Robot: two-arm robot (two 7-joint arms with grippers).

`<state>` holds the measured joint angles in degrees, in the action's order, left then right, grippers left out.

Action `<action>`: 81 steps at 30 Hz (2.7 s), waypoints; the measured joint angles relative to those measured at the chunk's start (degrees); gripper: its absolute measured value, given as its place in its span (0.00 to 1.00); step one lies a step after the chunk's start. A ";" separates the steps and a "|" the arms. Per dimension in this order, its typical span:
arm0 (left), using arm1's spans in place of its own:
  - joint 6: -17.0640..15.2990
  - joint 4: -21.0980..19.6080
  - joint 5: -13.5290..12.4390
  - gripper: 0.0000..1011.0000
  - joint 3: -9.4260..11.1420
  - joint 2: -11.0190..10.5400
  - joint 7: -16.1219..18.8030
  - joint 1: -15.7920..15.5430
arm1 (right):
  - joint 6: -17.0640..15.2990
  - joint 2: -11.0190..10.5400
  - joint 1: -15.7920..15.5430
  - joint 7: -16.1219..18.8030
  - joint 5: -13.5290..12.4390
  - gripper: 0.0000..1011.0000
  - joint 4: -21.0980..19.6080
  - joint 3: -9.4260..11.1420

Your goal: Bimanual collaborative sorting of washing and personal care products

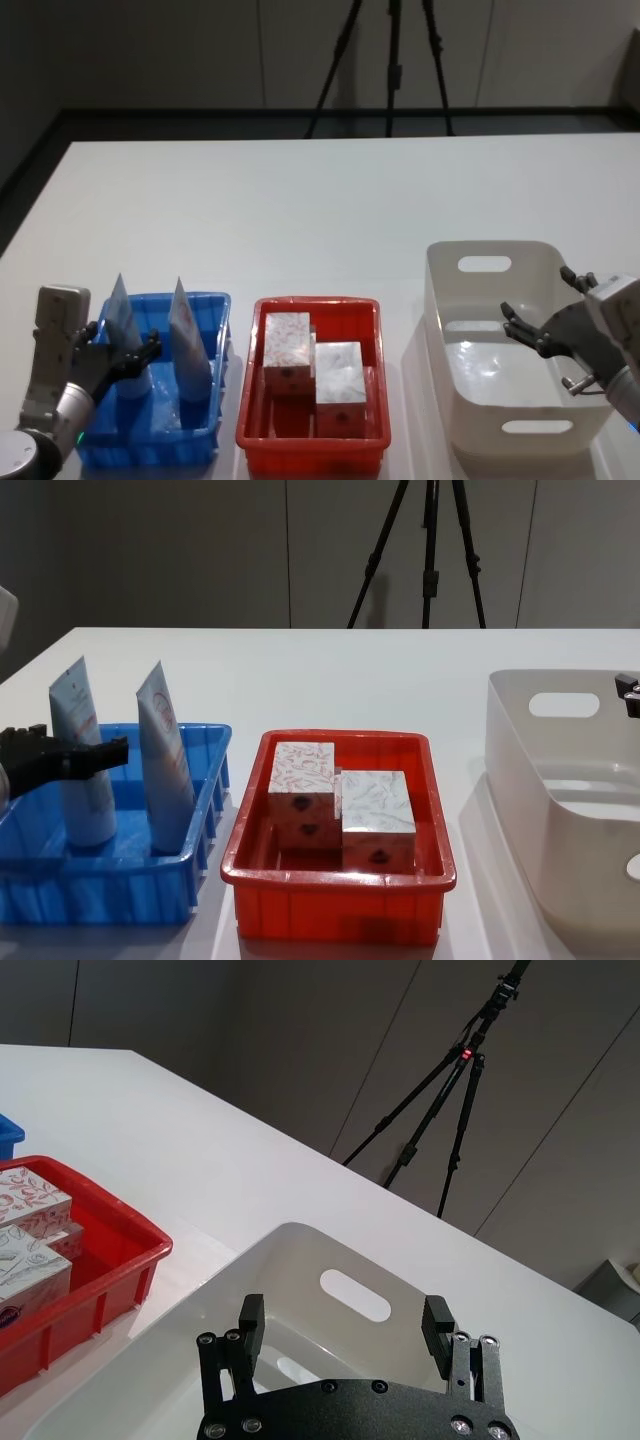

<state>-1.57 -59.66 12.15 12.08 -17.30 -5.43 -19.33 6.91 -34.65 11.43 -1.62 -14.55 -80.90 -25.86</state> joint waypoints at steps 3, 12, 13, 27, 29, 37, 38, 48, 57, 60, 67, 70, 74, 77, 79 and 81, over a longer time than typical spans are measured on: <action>0.07 0.85 -0.37 0.99 -0.29 0.31 -0.15 -0.47 | 0.00 0.00 0.00 0.00 0.00 0.99 0.00 0.00; 0.07 2.42 -1.31 0.99 -1.05 1.10 -0.68 -1.43 | 0.00 0.00 0.00 0.00 0.00 0.99 0.00 0.00; 0.07 2.42 -1.31 0.99 -1.05 1.10 -0.69 -1.43 | 0.00 0.00 0.00 0.00 0.00 0.99 0.00 0.00; 0.06 2.27 -1.19 0.89 -0.94 0.96 -0.62 -1.33 | 0.00 0.00 0.00 0.00 0.00 0.99 0.00 0.00; 0.05 2.25 -1.18 0.85 -0.93 0.95 -0.61 -1.32 | 0.00 0.00 0.00 0.00 0.00 0.99 0.00 0.00; 0.03 2.20 -1.14 0.59 -0.89 0.92 -0.56 -1.29 | 0.00 0.00 0.00 0.00 0.00 0.99 0.00 0.00; 0.03 2.19 -1.12 0.57 -0.87 0.91 -0.55 -1.28 | 0.00 0.00 0.00 0.00 0.00 0.99 0.00 0.00; 0.03 2.15 -1.08 0.33 -0.86 0.88 -0.54 -1.23 | 0.00 0.00 0.00 0.00 0.00 0.99 0.00 0.00; 0.03 2.12 -1.08 0.27 -0.86 0.88 -0.54 -1.23 | 0.00 0.00 0.00 0.00 0.00 0.99 0.00 0.00; 0.03 2.12 -1.08 0.26 -0.86 0.88 -0.54 -1.23 | 0.00 0.00 0.00 0.00 0.00 0.99 0.00 0.00; 1.02 0.45 -1.10 0.26 -1.41 0.31 -2.90 -0.16 | 0.00 0.00 0.00 0.00 0.00 0.99 0.00 0.00; 1.36 -0.33 -1.10 0.26 -1.88 0.17 -3.93 0.40 | 0.00 0.00 0.00 0.00 0.00 0.99 0.00 0.00; 1.60 -1.20 -1.18 0.26 -2.37 0.07 -5.05 0.94 | 0.00 0.00 0.00 0.00 0.00 0.99 0.00 0.00; 1.80 -2.20 -1.42 0.26 -2.72 -0.14 -5.77 1.41 | 0.00 0.00 0.00 0.00 0.00 0.99 0.00 0.00; 2.01 -3.13 -1.71 0.26 -3.07 -0.42 -6.26 1.71 | 0.00 0.00 0.00 0.00 0.00 0.99 0.00 0.00; 2.16 -3.84 -1.87 0.26 -3.35 -0.66 -6.59 1.91 | 0.00 0.00 0.00 0.00 0.00 0.99 0.00 0.00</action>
<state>0.59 -63.50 10.28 8.73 -17.97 -12.02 -17.42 6.91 -34.65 11.43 -1.62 -14.55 -80.90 -25.86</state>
